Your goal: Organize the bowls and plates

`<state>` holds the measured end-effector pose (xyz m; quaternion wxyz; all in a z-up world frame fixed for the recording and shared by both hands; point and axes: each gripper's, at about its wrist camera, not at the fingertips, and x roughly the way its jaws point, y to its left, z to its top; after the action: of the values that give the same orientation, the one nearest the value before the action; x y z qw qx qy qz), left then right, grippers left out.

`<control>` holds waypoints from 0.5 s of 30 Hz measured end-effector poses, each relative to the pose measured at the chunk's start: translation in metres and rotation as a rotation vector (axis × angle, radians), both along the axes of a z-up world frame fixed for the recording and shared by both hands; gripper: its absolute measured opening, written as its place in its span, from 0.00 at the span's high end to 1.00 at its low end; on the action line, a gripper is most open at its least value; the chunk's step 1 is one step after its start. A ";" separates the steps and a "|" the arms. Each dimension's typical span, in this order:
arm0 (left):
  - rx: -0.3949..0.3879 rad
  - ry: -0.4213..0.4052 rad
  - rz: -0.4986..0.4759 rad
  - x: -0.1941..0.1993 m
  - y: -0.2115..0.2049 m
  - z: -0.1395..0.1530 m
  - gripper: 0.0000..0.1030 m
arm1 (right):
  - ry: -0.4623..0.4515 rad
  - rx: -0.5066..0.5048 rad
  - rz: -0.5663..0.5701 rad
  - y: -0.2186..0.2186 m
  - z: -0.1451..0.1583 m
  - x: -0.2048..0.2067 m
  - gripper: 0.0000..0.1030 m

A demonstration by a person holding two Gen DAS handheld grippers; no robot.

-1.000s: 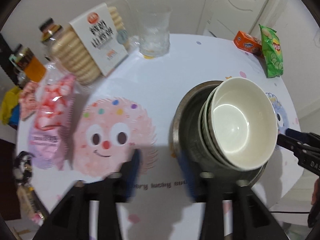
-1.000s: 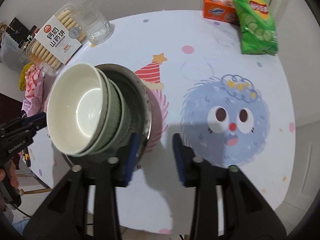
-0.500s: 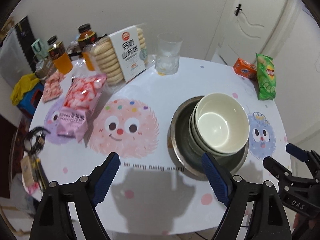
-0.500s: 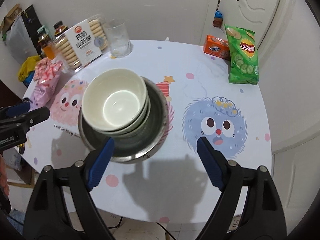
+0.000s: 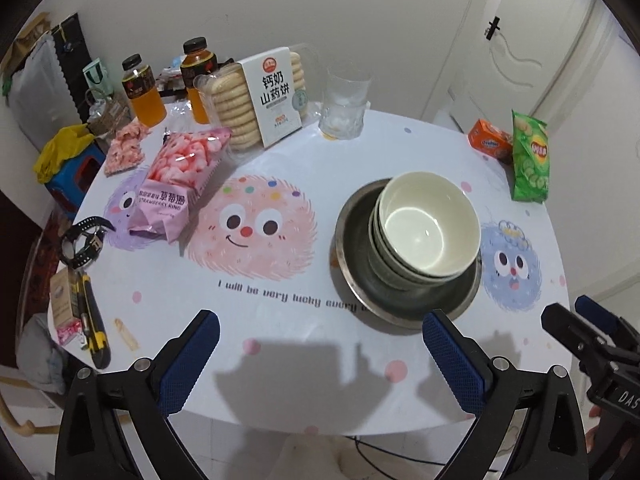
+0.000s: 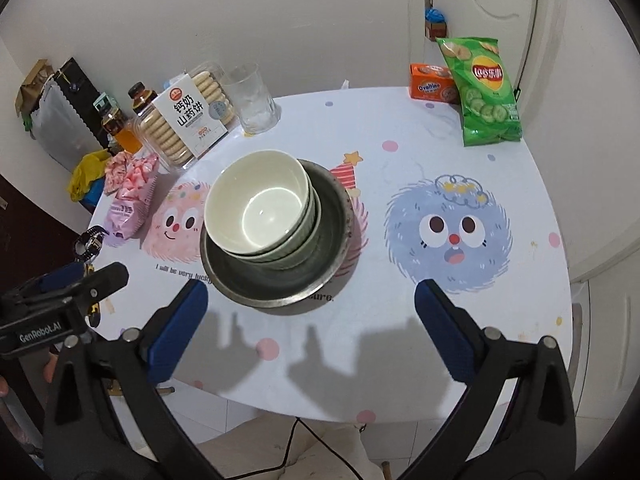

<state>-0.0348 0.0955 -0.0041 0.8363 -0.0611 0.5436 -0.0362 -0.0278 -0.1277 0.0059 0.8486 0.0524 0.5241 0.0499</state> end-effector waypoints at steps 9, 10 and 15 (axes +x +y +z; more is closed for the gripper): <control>0.082 -0.047 -0.014 -0.007 -0.009 0.006 0.00 | -0.011 -0.115 -0.017 0.003 0.003 -0.007 0.00; 0.078 -0.044 -0.019 -0.006 -0.010 0.006 0.00 | -0.013 -0.117 -0.019 0.003 0.003 -0.007 0.00; 0.077 -0.039 -0.013 -0.007 -0.008 0.006 0.00 | -0.015 -0.121 -0.009 0.003 0.004 -0.007 0.00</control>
<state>-0.0420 0.0873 0.0020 0.8483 -0.0246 0.5284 -0.0218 -0.0351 -0.1243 0.0097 0.8543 0.0030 0.5195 0.0144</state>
